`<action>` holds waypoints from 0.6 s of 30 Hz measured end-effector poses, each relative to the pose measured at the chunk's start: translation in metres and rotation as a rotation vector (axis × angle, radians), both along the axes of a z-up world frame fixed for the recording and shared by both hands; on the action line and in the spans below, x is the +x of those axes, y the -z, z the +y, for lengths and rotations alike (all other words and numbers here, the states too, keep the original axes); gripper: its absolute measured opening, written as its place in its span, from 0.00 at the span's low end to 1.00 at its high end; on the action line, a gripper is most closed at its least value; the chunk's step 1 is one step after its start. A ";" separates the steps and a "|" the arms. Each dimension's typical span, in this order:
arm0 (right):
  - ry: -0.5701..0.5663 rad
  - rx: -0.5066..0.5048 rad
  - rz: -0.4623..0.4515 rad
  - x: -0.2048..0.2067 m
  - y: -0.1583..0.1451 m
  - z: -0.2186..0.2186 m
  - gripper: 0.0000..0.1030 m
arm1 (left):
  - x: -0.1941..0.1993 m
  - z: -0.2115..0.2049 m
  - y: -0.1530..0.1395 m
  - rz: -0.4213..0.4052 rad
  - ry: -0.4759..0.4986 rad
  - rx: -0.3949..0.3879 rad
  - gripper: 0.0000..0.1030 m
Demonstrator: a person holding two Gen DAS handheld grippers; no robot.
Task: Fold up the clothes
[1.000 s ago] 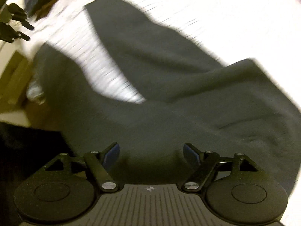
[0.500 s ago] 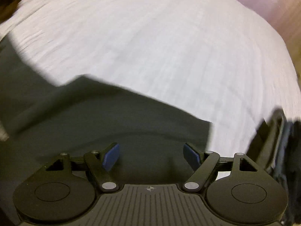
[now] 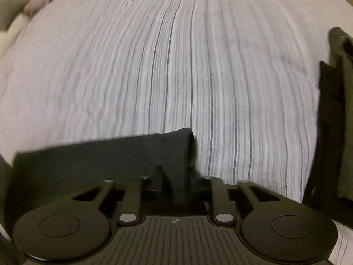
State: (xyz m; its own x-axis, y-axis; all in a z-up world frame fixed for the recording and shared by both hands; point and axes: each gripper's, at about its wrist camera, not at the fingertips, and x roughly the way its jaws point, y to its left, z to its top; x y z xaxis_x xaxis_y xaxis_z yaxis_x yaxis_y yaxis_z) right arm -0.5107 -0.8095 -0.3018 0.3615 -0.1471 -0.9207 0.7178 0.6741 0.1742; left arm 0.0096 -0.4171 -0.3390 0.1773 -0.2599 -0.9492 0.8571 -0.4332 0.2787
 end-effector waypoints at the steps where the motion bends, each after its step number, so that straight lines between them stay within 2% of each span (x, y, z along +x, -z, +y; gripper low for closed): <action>1: 0.025 -0.028 -0.011 -0.004 -0.010 0.001 0.12 | 0.002 -0.001 -0.003 -0.003 -0.002 -0.007 0.60; 3: 0.073 -0.081 -0.031 -0.012 -0.028 0.002 0.12 | 0.006 -0.003 -0.008 -0.010 -0.007 -0.020 0.60; 5: 0.114 -0.122 -0.013 -0.025 -0.039 0.001 0.12 | 0.010 -0.006 -0.006 -0.010 0.002 -0.011 0.61; 7: 0.113 -0.166 0.047 -0.027 -0.039 0.010 0.12 | 0.015 -0.009 0.004 -0.005 0.015 0.019 0.61; 12: 0.148 -0.179 0.115 -0.022 -0.020 0.019 0.12 | 0.030 -0.011 0.028 0.063 0.021 0.100 0.60; 14: 0.133 -0.194 0.134 -0.019 -0.019 0.020 0.12 | 0.032 -0.011 0.028 0.101 0.019 0.128 0.41; 16: 0.142 -0.199 0.142 -0.018 -0.022 0.021 0.12 | 0.032 -0.005 0.023 0.090 0.029 0.140 0.02; 18: 0.156 -0.206 0.148 -0.018 -0.029 0.023 0.12 | 0.033 0.004 0.011 0.069 0.029 0.113 0.02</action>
